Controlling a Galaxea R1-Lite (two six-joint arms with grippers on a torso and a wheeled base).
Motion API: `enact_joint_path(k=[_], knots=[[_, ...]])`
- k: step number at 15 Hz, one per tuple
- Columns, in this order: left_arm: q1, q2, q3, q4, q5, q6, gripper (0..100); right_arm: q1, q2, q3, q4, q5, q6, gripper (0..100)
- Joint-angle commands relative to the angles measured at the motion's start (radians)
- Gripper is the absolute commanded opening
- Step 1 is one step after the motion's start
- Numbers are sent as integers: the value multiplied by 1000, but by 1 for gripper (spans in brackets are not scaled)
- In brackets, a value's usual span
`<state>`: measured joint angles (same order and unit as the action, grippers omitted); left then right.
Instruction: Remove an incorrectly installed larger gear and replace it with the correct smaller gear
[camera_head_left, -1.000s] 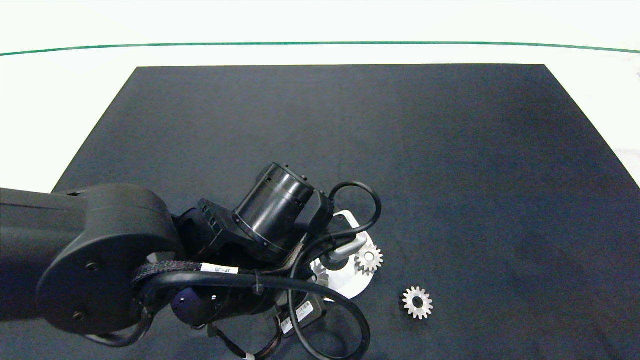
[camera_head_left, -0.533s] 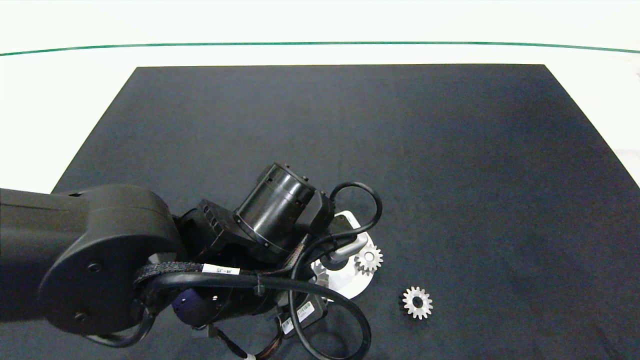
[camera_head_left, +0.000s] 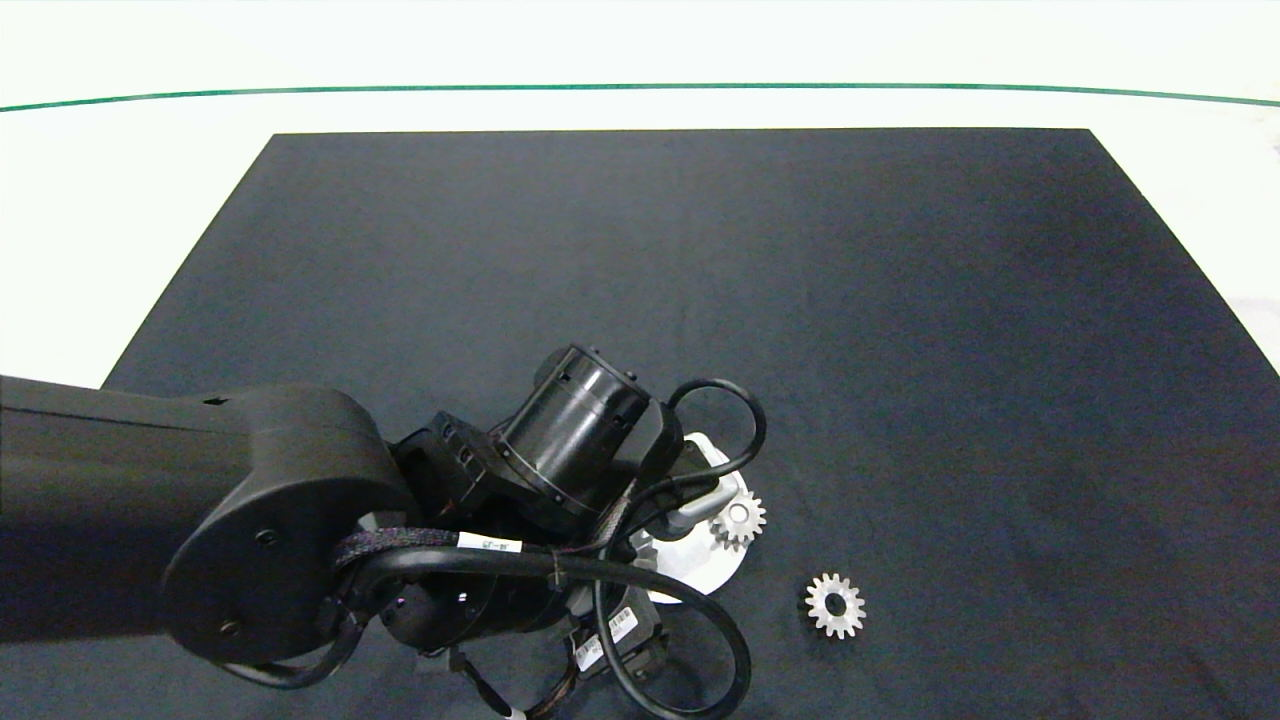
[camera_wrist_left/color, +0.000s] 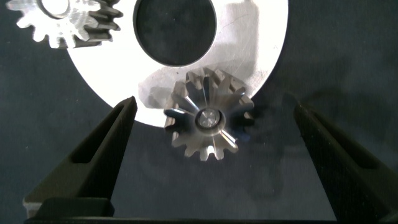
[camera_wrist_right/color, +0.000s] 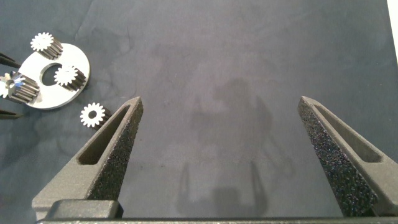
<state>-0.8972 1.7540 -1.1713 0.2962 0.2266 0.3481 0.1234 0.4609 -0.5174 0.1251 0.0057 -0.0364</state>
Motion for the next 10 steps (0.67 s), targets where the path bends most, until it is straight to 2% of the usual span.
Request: enact_joint_path(k=[1, 3, 10], knots=[[-3, 21, 1, 1, 2, 2, 100, 1, 1, 0, 1, 0, 0, 100], [-5, 27, -1, 0, 2, 0, 100, 1, -1, 0, 1, 0, 0, 100], [-3, 39, 4, -49, 2, 2, 86, 1, -1, 0, 1, 0, 0, 100]])
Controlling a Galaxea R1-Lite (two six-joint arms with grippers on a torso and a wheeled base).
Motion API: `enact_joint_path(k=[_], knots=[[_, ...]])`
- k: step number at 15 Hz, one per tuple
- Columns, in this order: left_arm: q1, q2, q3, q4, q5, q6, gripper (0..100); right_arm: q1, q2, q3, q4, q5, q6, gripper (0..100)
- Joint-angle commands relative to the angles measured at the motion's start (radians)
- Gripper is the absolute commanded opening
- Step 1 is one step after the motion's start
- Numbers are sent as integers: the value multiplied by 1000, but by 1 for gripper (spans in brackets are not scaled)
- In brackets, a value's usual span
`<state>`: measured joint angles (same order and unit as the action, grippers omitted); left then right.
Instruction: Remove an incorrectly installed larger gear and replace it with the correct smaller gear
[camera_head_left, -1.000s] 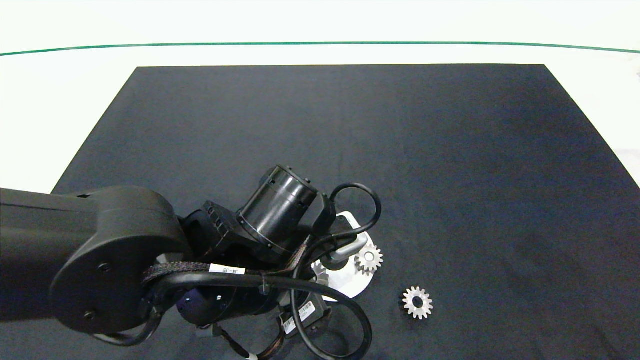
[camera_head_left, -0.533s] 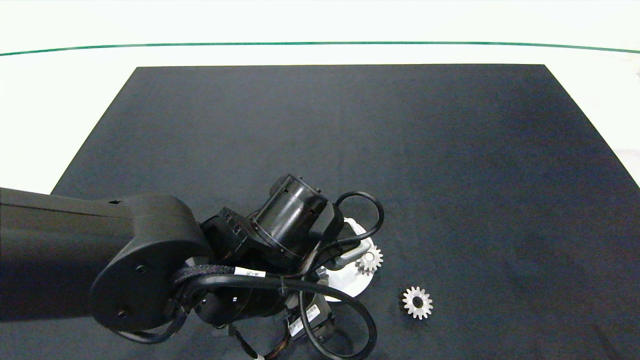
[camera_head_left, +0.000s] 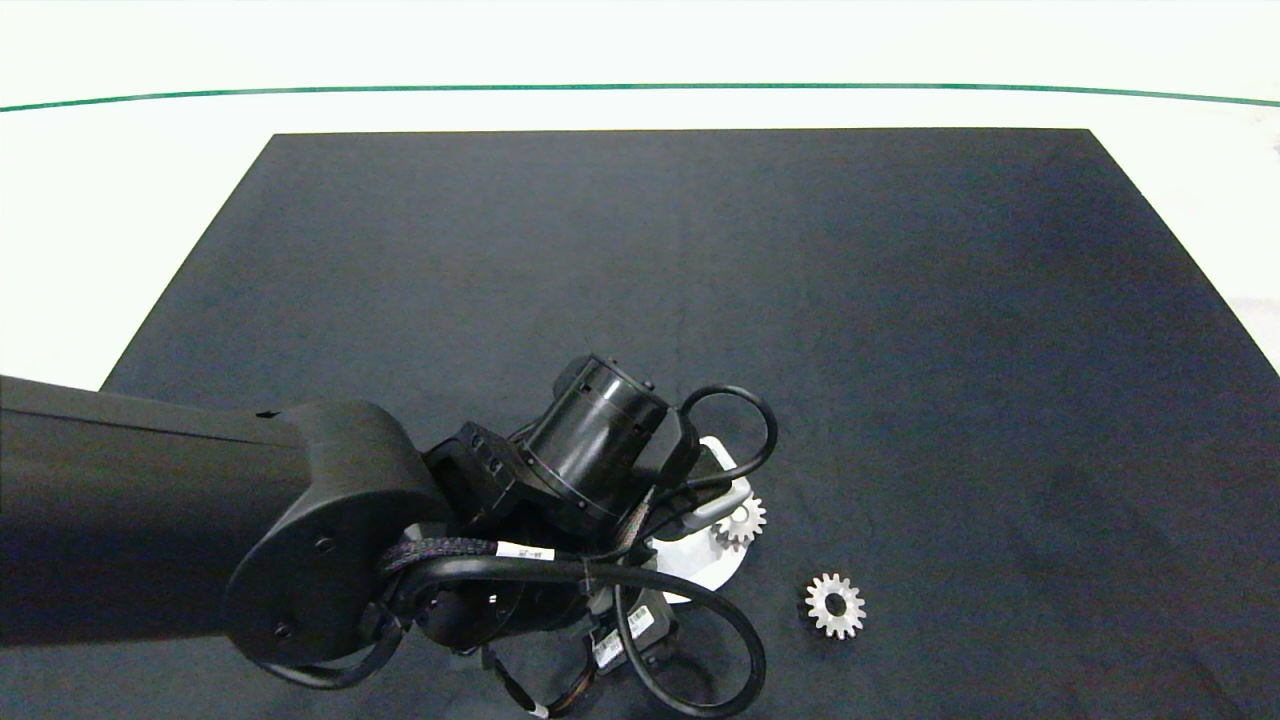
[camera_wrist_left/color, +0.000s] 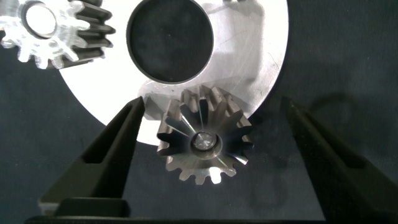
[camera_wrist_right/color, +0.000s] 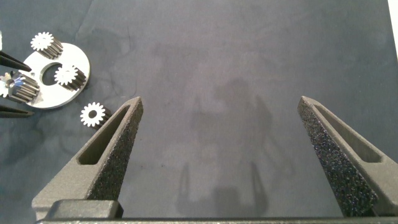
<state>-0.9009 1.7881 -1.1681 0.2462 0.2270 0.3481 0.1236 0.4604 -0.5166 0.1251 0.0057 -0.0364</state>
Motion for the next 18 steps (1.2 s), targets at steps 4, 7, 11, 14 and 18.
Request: enact_joint_path(k=[4, 7, 11, 14, 18], knots=[[2, 2, 7, 1, 2, 3, 78, 1, 0, 0, 1, 0, 0, 100], [8, -3, 4, 1, 2, 3, 72, 1, 0, 0, 1, 0, 0, 100], [7, -3, 5, 1, 2, 3, 65, -1, 0, 0, 1, 0, 0, 100], [8, -1, 2, -1, 2, 3, 59, -1, 0, 0, 1, 0, 0, 100], [8, -1, 5, -1, 3, 3, 50, -1, 0, 0, 1, 0, 0, 100]])
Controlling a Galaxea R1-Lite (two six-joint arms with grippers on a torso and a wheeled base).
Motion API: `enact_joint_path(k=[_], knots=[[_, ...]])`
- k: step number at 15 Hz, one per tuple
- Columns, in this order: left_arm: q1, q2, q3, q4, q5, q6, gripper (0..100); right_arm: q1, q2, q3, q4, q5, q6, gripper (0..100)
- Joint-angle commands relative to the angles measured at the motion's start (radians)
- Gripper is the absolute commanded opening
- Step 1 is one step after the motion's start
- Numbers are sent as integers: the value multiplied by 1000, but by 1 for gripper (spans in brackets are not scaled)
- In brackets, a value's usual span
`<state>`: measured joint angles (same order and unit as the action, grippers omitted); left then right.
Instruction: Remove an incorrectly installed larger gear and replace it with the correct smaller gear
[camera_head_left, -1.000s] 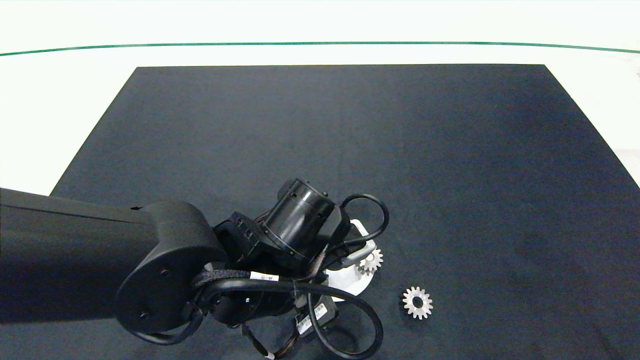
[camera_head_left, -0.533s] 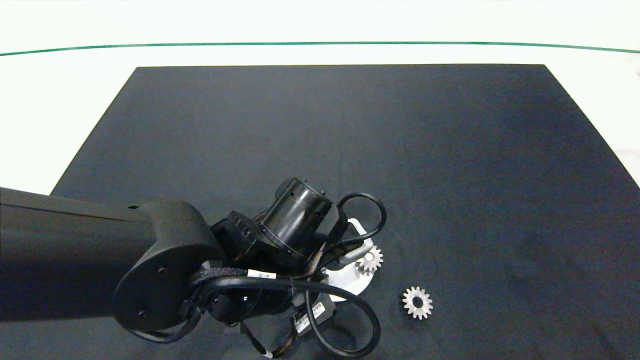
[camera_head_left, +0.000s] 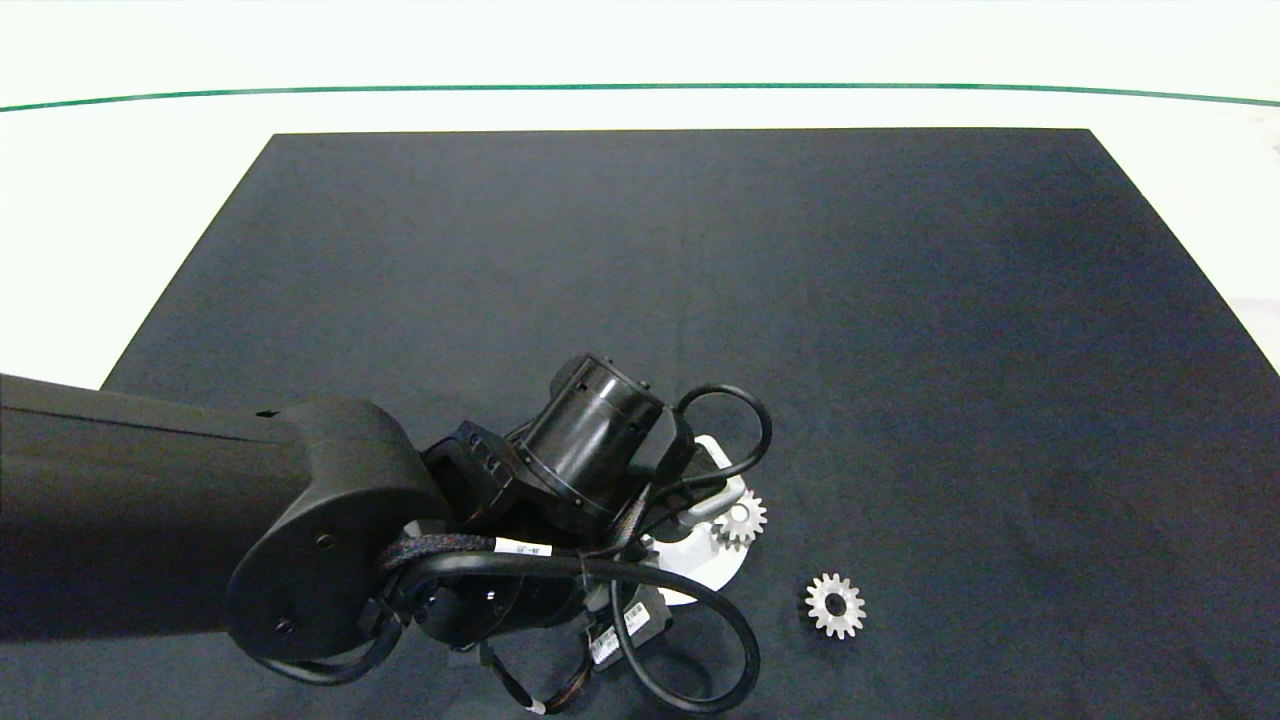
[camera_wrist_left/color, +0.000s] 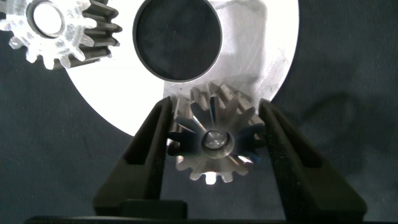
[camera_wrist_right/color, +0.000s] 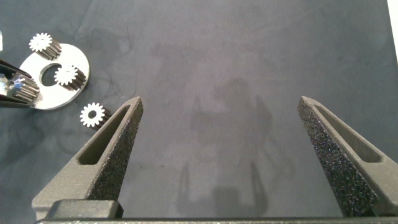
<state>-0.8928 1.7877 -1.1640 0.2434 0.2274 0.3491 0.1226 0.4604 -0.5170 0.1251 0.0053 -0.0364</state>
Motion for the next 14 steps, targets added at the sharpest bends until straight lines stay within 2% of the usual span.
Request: enact_joint_path(k=[1, 6, 9, 14], knots=[[0, 1, 0, 2, 3, 4, 48, 0, 0, 0, 1, 1, 0, 100], [0, 4, -3, 0, 4, 2, 38, 0, 0, 0, 1, 1, 0, 100], [-2, 2, -6, 2, 20, -1, 32, 0, 0, 0, 1, 1, 0, 100], [0, -14, -11, 4, 21, -7, 31, 0, -2, 0, 1, 1, 0, 100]])
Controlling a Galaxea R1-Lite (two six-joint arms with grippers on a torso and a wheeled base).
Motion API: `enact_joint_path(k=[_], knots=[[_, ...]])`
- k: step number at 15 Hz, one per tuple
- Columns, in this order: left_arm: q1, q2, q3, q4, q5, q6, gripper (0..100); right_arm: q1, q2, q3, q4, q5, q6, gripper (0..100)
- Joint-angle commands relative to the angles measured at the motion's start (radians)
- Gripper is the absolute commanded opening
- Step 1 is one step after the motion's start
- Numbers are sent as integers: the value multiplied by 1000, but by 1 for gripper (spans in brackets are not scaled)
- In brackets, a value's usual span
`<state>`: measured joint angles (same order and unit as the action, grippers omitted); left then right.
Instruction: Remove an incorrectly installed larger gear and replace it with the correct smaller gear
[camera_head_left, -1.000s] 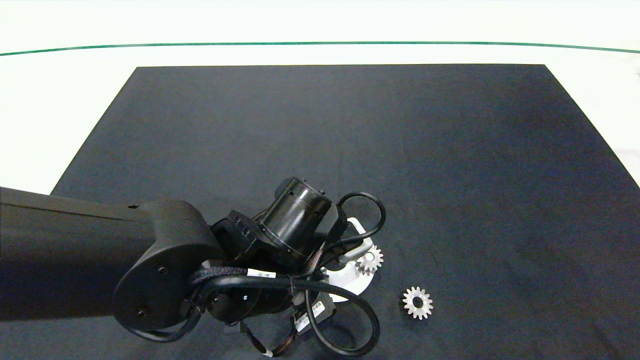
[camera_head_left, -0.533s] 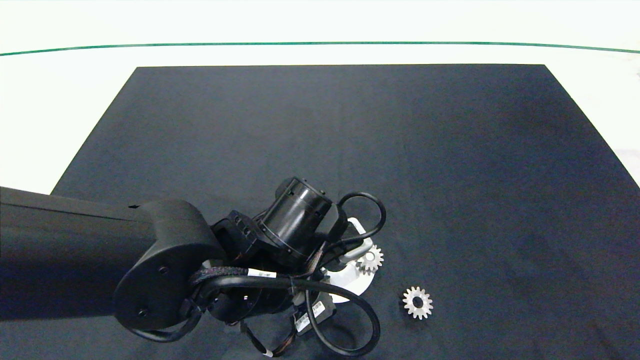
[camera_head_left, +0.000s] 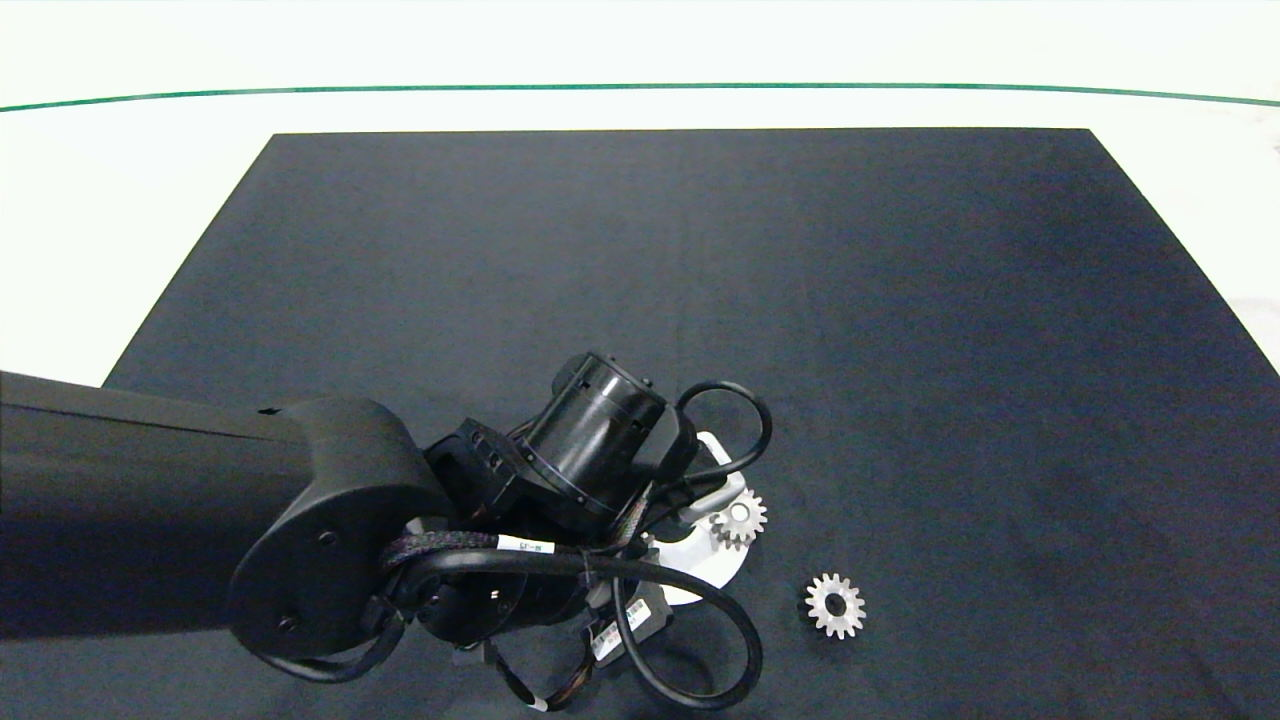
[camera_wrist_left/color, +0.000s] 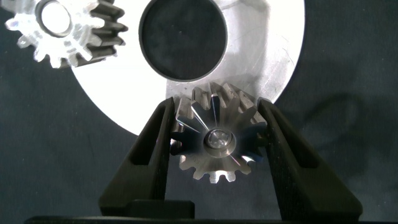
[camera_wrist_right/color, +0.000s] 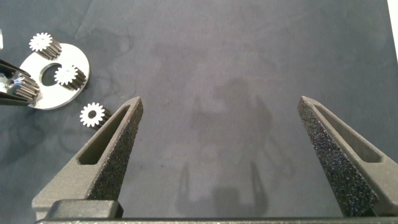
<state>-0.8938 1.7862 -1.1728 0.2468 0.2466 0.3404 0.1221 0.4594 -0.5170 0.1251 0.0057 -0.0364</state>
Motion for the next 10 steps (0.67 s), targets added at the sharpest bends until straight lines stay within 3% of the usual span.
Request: enact_joint_path(k=[1, 10], knots=[[1, -19, -5, 3, 2, 3, 31, 1, -1, 0, 1, 0, 0, 100], [-27, -87, -28, 51, 2, 8, 31, 1, -7, -1, 1, 0, 0, 100]])
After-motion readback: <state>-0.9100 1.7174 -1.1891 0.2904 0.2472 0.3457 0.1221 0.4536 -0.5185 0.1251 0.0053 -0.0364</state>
